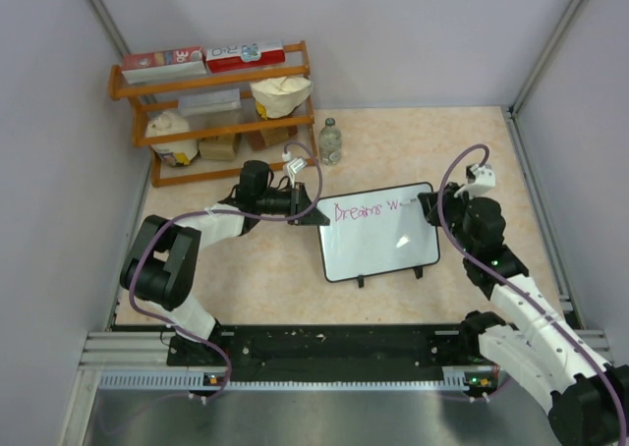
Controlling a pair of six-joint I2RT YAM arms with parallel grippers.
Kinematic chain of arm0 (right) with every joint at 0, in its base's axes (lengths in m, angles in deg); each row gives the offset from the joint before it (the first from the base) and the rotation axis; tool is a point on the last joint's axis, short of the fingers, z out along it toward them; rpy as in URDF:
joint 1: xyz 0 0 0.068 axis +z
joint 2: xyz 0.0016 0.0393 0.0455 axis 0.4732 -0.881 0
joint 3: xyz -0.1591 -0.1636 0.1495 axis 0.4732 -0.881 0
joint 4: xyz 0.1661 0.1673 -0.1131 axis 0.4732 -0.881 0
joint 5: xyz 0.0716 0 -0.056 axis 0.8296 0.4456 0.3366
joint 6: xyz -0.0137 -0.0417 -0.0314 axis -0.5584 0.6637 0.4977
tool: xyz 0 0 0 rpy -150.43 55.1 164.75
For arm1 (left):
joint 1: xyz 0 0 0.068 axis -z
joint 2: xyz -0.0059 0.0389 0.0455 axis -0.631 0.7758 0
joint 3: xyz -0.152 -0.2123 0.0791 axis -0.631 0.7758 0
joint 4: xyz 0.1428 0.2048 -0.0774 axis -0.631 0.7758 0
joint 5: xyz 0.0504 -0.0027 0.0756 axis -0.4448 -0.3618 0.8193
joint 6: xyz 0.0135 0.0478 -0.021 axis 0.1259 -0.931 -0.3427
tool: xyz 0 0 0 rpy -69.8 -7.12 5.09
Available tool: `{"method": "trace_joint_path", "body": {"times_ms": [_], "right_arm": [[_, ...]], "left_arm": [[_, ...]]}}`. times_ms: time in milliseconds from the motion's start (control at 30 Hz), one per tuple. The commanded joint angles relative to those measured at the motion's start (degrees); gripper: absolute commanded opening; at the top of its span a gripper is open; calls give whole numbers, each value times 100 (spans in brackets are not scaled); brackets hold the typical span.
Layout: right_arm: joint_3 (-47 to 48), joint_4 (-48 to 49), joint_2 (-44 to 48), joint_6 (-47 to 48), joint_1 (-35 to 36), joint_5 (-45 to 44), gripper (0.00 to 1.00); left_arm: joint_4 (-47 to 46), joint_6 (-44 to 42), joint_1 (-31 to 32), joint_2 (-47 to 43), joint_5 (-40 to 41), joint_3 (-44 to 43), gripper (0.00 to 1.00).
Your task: Write a sentence on the whiteboard
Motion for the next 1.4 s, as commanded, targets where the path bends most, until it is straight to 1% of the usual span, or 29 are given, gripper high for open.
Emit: {"method": "trace_joint_path", "body": {"times_ms": [0,433,767,1167,1367], "right_arm": [[-74,137,184,26,-38,-194,0],[49,269,43,-70,-46,-256,0],[67,383,-97,-123,-38,-115,0],[-65,146,8,-35,-38,157,0],[-153,-3,140,0,-38,131,0]], "left_arm": [[127,-331,17,-120,456,-112,0],[135,-340,8,-129,456,-112,0],[135,-340,17,-147,456,-103,0],[144,-340,17,-156,465,-103,0],[144,-331,17,-147,447,-103,0]]}}
